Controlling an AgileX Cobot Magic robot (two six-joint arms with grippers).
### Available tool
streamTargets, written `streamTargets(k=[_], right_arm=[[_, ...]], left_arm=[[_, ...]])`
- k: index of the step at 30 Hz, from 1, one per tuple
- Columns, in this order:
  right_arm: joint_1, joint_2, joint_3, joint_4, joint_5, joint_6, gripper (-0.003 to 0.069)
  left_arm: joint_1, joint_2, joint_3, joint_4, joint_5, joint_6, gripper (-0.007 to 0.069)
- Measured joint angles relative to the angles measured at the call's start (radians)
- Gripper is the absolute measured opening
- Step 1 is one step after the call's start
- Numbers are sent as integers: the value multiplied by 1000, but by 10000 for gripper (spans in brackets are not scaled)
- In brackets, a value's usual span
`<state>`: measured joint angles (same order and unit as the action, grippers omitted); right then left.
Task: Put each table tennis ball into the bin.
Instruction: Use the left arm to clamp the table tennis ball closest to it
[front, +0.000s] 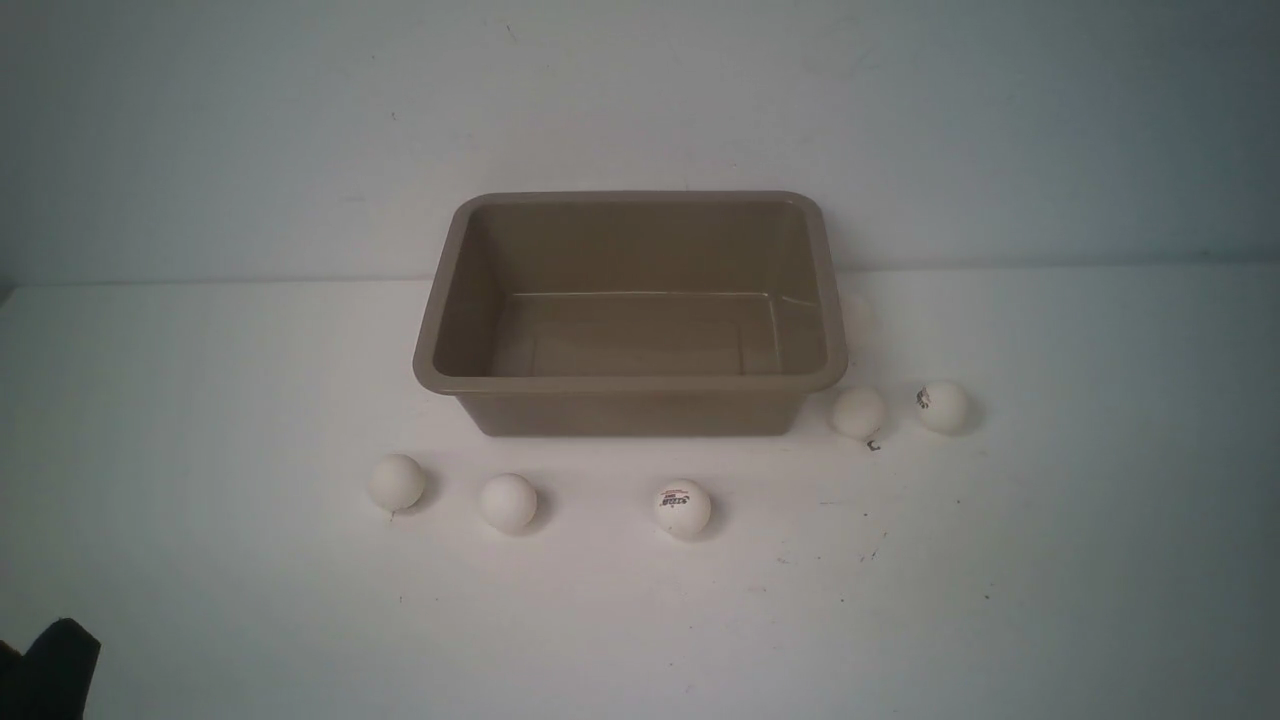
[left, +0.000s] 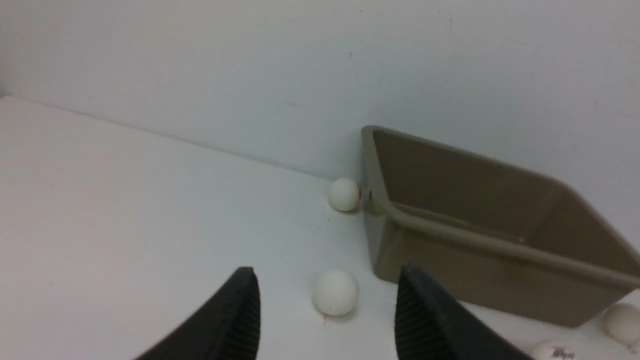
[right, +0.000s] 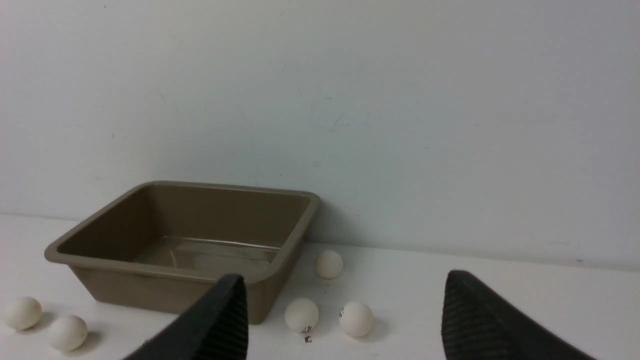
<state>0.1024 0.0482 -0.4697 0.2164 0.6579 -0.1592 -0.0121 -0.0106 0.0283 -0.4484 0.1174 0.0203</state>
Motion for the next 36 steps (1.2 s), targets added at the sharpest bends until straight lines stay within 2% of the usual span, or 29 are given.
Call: streamTargets(k=[7, 16, 22, 23, 27, 29, 36], right_arm=[[0, 0, 0, 16, 41, -88, 472], [0, 0, 0, 63, 85, -134, 472], [0, 10, -25, 79, 115, -192, 472], [0, 24, -33, 97, 117, -198, 472], [0, 73, -41, 135, 130, -212, 472], [0, 114, -41, 159, 133, -252, 472], [0, 231, -41, 246, 134, -362, 472]], left_arm=[[-10, 0, -17, -62, 31, 47, 342], [-10, 73, -235, -61, 194, 196, 342], [-10, 219, -372, 8, 360, 362, 342], [-10, 261, -404, 44, 416, 425, 342], [-10, 368, -471, 71, 490, 515, 342], [-10, 419, -508, 70, 497, 537, 351], [-10, 579, -587, 73, 476, 553, 461]])
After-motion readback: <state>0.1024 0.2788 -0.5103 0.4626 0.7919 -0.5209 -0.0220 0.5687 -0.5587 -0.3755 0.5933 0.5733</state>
